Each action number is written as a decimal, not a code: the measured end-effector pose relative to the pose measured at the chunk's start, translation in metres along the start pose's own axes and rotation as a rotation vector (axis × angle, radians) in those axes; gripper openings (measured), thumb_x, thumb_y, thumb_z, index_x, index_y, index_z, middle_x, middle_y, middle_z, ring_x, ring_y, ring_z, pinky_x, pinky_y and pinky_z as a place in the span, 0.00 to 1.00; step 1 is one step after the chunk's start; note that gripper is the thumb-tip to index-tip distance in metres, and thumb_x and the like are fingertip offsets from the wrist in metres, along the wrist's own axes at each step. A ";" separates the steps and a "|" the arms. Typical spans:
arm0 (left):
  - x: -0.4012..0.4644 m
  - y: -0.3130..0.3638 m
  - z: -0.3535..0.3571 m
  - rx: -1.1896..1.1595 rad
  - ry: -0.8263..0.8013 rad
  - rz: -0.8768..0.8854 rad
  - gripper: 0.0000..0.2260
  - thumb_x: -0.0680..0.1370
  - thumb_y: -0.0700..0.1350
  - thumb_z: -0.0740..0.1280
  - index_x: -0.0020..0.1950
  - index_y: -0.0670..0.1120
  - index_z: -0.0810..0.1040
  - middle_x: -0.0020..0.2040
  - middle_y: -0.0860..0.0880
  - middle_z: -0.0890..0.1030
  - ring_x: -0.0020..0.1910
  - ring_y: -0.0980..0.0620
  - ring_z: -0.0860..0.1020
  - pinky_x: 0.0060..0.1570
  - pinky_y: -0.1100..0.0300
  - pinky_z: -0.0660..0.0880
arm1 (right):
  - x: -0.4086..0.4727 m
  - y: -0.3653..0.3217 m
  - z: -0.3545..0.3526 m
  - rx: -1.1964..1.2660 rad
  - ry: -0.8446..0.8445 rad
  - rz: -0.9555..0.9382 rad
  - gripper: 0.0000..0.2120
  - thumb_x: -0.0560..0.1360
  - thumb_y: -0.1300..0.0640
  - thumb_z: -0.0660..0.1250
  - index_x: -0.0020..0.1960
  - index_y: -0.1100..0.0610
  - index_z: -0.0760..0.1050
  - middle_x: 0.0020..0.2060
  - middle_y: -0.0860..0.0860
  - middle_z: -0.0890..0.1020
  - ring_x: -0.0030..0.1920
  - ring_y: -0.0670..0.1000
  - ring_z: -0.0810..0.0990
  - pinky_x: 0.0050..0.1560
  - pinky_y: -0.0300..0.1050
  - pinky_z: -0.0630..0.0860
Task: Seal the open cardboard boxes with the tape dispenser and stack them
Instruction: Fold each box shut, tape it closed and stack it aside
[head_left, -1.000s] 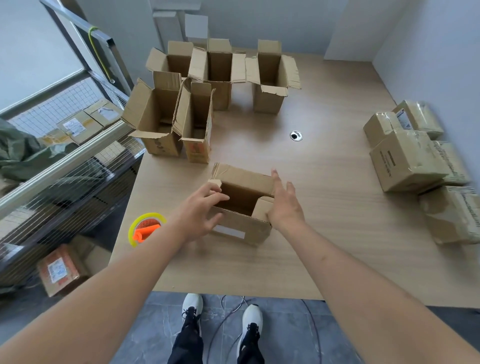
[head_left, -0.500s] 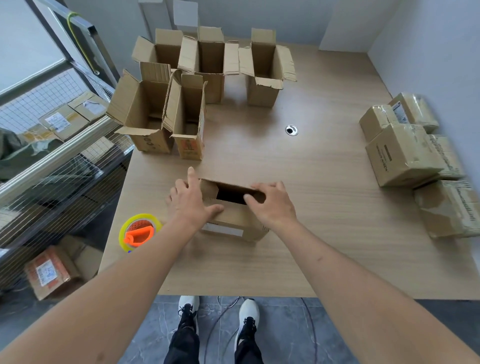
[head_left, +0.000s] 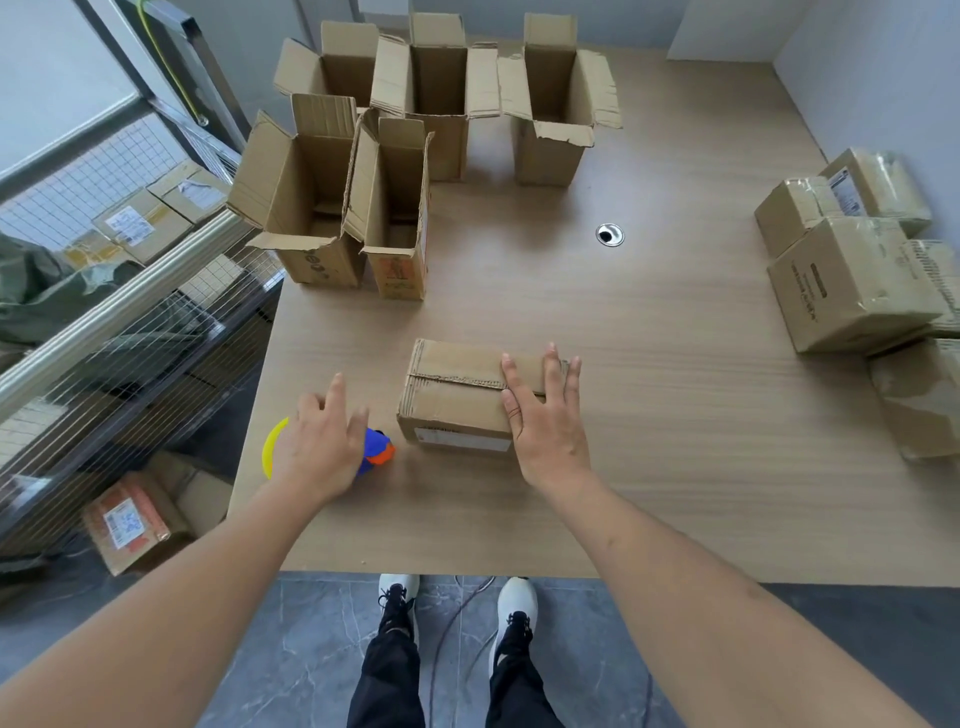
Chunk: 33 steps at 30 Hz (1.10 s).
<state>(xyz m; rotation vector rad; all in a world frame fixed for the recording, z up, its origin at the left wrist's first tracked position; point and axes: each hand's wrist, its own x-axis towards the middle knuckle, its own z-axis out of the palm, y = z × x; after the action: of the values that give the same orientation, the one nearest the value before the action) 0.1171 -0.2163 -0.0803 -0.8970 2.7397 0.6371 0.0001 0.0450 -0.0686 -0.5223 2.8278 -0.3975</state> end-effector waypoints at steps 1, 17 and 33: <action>-0.001 -0.013 0.004 0.043 -0.043 -0.022 0.33 0.82 0.63 0.56 0.83 0.51 0.53 0.65 0.39 0.72 0.61 0.35 0.74 0.59 0.43 0.72 | -0.001 0.000 0.000 0.008 0.002 -0.006 0.27 0.82 0.39 0.38 0.82 0.35 0.47 0.83 0.54 0.42 0.80 0.65 0.36 0.80 0.54 0.50; -0.007 -0.051 0.018 0.069 -0.025 0.149 0.48 0.71 0.47 0.76 0.83 0.62 0.51 0.55 0.46 0.75 0.59 0.40 0.74 0.61 0.43 0.69 | -0.007 0.001 0.006 -0.021 0.052 -0.023 0.25 0.85 0.42 0.45 0.82 0.38 0.52 0.83 0.55 0.45 0.81 0.65 0.36 0.78 0.51 0.42; 0.009 0.063 -0.069 0.152 0.042 0.822 0.49 0.70 0.44 0.77 0.81 0.68 0.52 0.60 0.48 0.68 0.60 0.43 0.70 0.59 0.44 0.70 | -0.001 0.012 -0.016 0.293 -0.144 -0.059 0.24 0.87 0.49 0.51 0.81 0.36 0.52 0.83 0.47 0.41 0.81 0.55 0.33 0.80 0.53 0.49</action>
<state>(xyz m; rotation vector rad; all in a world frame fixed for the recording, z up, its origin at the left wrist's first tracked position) 0.0691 -0.2067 0.0001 0.2979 3.0788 0.5007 -0.0075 0.0596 -0.0569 -0.5482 2.5602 -0.7391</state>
